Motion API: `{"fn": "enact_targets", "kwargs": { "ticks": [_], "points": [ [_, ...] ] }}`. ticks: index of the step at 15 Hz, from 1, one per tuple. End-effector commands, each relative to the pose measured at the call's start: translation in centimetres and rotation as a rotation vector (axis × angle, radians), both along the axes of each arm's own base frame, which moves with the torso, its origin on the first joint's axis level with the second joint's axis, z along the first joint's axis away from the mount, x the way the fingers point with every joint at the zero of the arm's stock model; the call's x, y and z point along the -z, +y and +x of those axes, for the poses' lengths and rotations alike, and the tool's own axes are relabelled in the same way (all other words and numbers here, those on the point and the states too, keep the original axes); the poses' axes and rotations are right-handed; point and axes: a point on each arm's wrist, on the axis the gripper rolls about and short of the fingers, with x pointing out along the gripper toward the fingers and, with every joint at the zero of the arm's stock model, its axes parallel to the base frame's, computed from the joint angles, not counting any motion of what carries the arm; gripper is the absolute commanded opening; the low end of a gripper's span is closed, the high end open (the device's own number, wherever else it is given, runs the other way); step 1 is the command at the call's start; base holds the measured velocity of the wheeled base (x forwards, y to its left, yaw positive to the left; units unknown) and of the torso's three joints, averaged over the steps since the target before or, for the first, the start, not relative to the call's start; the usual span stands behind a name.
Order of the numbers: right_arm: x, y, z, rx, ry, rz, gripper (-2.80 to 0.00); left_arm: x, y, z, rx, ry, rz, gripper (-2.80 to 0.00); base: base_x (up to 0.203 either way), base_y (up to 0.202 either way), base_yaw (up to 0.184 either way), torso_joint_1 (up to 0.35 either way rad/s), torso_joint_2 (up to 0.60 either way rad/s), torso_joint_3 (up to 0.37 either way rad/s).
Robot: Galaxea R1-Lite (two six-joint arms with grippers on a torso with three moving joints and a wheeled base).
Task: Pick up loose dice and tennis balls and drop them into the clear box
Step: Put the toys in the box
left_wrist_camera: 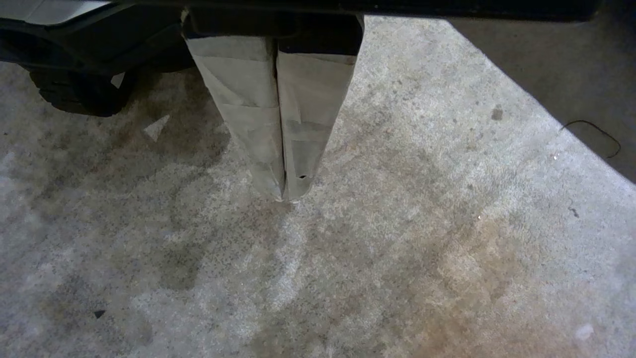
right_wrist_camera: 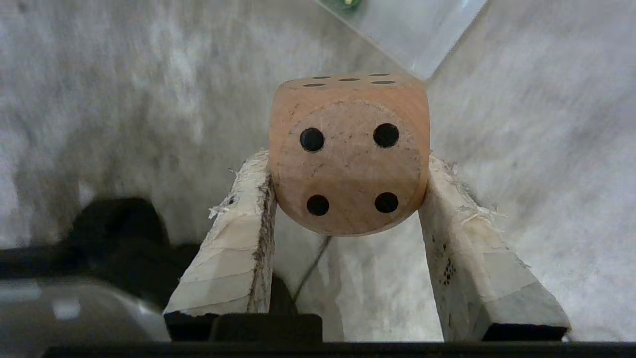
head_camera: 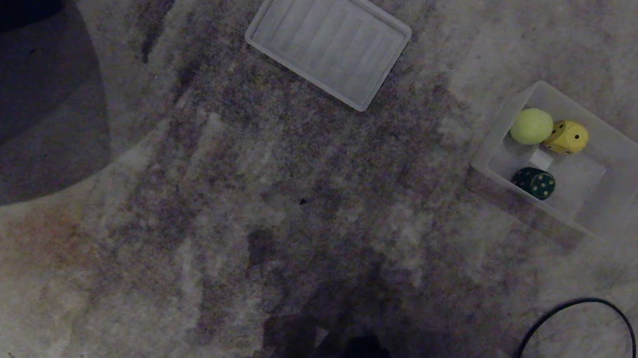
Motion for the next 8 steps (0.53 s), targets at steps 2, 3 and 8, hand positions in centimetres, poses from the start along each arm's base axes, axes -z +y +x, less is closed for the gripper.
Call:
{"fn": "enact_targets", "kwargs": {
  "ticks": [2, 3, 8],
  "points": [
    [-4.7, -0.1, 2.6, 0.038, 0.137, 0.057, -2.8, 0.0, 0.0, 0.0, -0.001, 0.002, -0.001, -2.8, 0.0, 0.0, 0.0, 0.0, 0.0, 0.0],
    [-6.0, -0.1, 4.0, 0.049, 0.181, 0.081, -2.8, 0.0, 0.0, 0.0, -0.001, 0.002, -0.001, -2.8, 0.0, 0.0, 0.0, 0.0, 0.0, 0.0],
    [-9.6, -0.2, 14.1, 0.1, 0.248, 0.15, -2.8, 0.0, 0.0, 0.0, -0.001, 0.002, -0.001, -2.8, 0.0, 0.0, 0.0, 0.0, 0.0, 0.0]
  ]
}}
